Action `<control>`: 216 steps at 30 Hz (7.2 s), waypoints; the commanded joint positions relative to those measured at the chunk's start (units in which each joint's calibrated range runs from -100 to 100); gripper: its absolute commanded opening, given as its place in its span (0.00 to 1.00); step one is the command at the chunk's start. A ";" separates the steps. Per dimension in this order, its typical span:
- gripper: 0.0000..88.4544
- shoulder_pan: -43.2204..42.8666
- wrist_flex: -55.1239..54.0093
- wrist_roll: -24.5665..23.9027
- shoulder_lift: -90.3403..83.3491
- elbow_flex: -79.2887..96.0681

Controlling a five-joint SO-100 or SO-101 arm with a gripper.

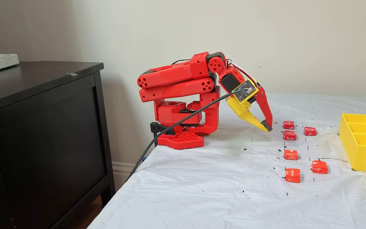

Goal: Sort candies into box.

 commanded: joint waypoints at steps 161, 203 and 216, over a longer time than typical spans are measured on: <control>0.00 -3.56 -4.60 -5.32 88.97 -92.05; 0.25 -5.55 -19.91 -3.42 98.22 -84.49; 0.39 -5.55 -18.60 -3.52 96.44 -84.31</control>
